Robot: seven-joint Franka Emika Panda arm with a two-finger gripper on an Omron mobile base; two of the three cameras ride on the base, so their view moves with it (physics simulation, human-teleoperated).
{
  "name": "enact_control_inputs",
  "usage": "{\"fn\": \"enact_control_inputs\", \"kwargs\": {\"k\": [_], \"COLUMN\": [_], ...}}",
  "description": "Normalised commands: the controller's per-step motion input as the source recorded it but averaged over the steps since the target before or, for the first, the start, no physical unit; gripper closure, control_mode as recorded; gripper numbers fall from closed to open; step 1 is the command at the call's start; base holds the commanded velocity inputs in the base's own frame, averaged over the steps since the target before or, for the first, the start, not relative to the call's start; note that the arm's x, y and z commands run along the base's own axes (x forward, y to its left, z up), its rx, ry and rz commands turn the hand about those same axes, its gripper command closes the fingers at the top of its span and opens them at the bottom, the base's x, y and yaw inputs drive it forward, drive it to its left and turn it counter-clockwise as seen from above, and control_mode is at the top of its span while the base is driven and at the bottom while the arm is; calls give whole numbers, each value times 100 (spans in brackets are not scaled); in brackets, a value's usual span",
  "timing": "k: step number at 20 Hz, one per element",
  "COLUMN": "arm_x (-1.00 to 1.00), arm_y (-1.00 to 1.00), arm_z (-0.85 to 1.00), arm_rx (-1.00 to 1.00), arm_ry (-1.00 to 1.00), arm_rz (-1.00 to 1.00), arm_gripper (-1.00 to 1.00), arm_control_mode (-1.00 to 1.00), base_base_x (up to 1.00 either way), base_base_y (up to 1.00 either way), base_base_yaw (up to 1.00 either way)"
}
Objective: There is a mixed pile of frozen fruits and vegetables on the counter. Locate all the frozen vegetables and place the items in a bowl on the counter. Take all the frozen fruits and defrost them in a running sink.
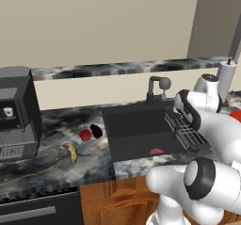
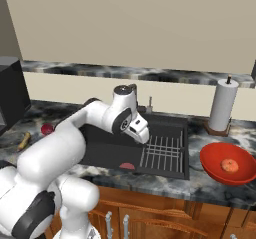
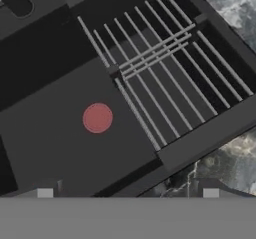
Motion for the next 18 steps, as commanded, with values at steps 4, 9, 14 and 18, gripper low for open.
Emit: {"fn": "enact_control_inputs", "kwargs": {"k": [4, 9, 14, 18], "arm_x": [4, 11, 15, 8], "arm_y": [93, 87, 70, 66], "arm_z": [4, 1, 0, 0], "arm_rx": [-1, -1, -1, -1], "arm_ry": [-1, 1, 9, 10], "arm_rz": [2, 17, 28, 31], "arm_gripper": [-100, -100, -100, -100], "arm_control_mode": [-100, -100, -100, -100], "base_base_x": [0, 0, 0, 0], "base_base_y": [0, 0, 0, 0], "base_base_yaw": [0, 0, 0, 0]}}
